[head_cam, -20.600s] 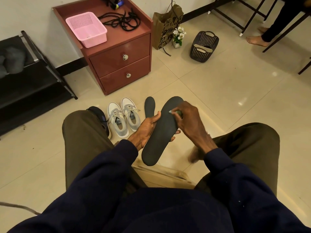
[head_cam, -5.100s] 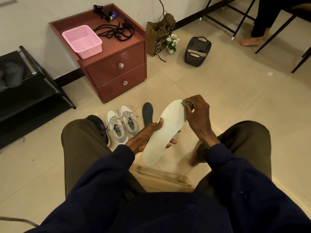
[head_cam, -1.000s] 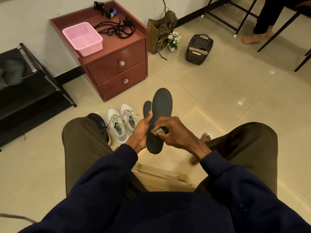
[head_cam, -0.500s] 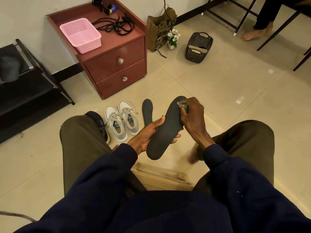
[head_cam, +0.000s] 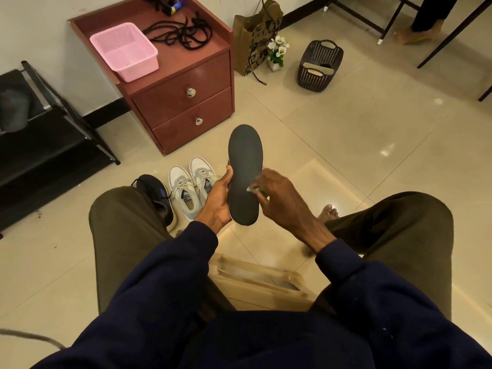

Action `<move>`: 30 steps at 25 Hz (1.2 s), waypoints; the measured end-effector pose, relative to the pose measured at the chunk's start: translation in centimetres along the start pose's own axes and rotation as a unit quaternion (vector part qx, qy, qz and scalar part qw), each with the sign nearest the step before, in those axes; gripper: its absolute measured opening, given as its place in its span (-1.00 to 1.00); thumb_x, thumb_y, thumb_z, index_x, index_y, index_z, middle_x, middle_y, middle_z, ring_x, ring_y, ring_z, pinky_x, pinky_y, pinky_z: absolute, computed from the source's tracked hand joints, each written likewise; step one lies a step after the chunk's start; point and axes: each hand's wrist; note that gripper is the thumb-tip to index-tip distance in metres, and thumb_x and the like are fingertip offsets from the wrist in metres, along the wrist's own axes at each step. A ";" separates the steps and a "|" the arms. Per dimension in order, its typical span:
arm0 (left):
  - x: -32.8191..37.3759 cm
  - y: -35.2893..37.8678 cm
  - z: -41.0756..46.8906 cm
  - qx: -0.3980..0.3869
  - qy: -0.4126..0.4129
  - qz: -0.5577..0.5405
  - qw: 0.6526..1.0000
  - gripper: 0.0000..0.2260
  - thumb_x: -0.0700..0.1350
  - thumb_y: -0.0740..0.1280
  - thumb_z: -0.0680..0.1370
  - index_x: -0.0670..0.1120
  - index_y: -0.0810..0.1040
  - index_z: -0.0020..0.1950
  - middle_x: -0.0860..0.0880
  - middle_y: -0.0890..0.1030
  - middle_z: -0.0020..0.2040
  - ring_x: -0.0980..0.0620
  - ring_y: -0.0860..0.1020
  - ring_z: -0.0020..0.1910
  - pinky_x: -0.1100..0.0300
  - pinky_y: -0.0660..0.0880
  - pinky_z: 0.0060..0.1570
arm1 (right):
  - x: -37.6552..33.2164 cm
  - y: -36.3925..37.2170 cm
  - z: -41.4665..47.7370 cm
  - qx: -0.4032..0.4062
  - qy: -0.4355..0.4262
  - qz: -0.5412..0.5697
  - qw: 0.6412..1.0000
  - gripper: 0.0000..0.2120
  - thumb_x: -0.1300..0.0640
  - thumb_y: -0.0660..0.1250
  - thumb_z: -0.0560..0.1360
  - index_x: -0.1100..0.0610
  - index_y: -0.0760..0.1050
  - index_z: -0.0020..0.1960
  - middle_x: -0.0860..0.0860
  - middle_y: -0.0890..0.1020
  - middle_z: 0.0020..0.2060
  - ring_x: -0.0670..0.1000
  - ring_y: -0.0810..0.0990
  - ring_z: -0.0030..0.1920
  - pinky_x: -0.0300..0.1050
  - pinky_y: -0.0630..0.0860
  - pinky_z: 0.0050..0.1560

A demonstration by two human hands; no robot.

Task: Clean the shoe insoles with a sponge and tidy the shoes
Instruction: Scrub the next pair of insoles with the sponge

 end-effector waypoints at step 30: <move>-6.4 -14.3 32.7 0.285 -0.053 0.372 0.882 -0.36 -0.44 0.36 0.55 -0.12 0.30 0.58 -0.11 0.54 0.39 -0.10 0.57 0.27 0.03 0.59 0.21 | 27.4 18.2 -1.8 0.103 0.468 0.156 0.864 -0.92 0.18 0.52 0.50 0.14 0.72 0.00 -0.07 0.71 -0.13 -0.17 0.67 -0.11 -0.42 0.55 -0.11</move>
Point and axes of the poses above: each hand's wrist, its own z-axis towards the middle knuckle, its own y-axis out of the palm, x = y × z
